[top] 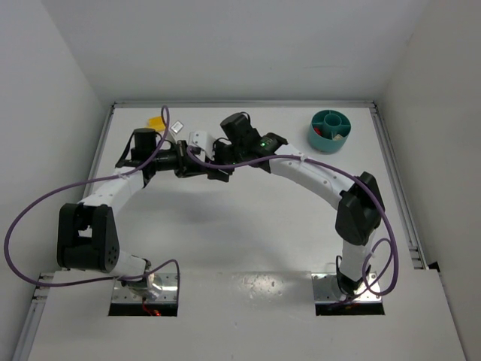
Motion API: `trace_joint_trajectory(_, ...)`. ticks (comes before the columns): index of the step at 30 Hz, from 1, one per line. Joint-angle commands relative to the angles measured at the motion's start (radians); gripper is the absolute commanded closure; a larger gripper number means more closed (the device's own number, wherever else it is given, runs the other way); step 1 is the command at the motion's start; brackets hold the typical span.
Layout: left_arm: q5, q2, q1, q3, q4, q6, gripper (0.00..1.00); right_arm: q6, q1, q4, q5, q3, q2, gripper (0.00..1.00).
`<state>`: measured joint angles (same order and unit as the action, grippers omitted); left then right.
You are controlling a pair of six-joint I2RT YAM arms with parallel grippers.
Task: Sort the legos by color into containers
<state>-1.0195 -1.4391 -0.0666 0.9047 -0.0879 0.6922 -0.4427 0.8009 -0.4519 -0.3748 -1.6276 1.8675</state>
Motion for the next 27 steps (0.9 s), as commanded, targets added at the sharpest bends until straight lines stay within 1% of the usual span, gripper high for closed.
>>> trace_joint_trajectory(1, -0.004, -0.003, -0.012, 0.003, 0.030, 0.003, 1.00, 0.022, 0.006, 0.015, -0.048, -0.048, 0.002, 0.44)
trace_joint_trajectory(11, -0.022, 0.006, -0.012, 0.003, 0.051, 0.003, 1.00, 0.032, 0.006, 0.024, -0.039, -0.048, 0.012, 0.44)
trace_joint_trajectory(19, -0.040, 0.049, -0.021, -0.039, 0.091, 0.021, 1.00, 0.071, 0.006, 0.053, -0.019, -0.048, 0.021, 0.45)
trace_joint_trajectory(21, -0.040, 0.049, -0.021, -0.049, 0.119, 0.041, 1.00, 0.081, 0.006, 0.053, -0.019, -0.048, 0.021, 0.50)
trace_joint_trajectory(22, -0.050, 0.049, -0.021, -0.049, 0.119, 0.041, 1.00, 0.091, 0.006, 0.065, -0.019, -0.048, 0.021, 0.50)
trace_joint_trajectory(23, -0.050, 0.049, -0.021, -0.049, 0.129, 0.041, 1.00, 0.107, -0.005, 0.065, -0.019, -0.048, 0.021, 0.54)
trace_joint_trajectory(24, -0.050, 0.049, -0.021, -0.049, 0.129, 0.041, 1.00, 0.107, -0.005, 0.074, -0.019, -0.048, 0.021, 0.55)
trace_joint_trajectory(27, -0.060, 0.060, -0.021, -0.058, 0.157, 0.064, 1.00, 0.142, -0.005, 0.084, 0.010, -0.048, 0.021, 0.55)
